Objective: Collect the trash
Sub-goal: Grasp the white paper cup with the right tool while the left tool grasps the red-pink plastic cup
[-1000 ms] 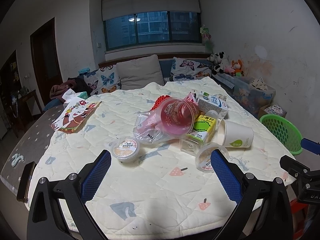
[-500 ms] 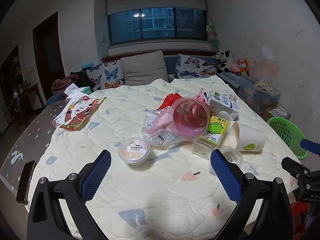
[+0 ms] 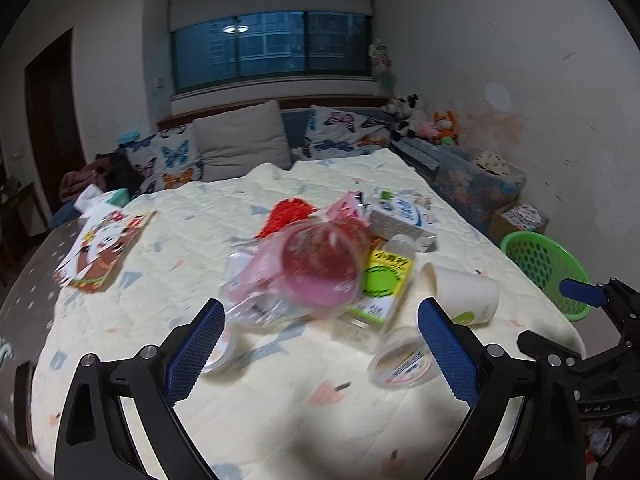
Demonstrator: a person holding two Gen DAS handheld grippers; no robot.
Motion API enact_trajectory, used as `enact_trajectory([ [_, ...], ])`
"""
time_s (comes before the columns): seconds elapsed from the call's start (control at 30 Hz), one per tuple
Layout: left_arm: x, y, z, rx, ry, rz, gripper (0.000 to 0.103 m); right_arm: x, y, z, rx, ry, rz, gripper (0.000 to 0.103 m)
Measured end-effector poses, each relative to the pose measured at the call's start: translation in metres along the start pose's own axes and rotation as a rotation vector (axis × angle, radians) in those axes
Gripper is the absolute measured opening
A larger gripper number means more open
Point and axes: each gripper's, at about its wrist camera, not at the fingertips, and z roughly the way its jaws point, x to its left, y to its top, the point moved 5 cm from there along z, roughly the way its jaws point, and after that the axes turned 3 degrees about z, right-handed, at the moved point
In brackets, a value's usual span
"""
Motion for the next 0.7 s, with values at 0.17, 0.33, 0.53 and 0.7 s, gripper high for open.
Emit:
enact_trajectory([
  [0.17,-0.008,0.012,0.03,0.046,-0.058,-0.015,0.078,-0.013,0.004,0.01,0.015,-0.003,-0.009,0.097],
  [0.33,-0.009,0.015,0.059,0.099,-0.089,-0.026,0.072,-0.017,0.006,0.019,0.041,0.027,-0.033,0.097],
  [0.53,-0.01,0.02,0.083,0.123,-0.121,-0.032,0.065,-0.016,0.011,0.037,0.087,0.082,-0.09,0.096],
  [0.7,-0.009,0.026,0.097,0.138,-0.15,-0.046,0.055,-0.011,0.017,0.05,0.123,0.133,-0.179,0.095],
])
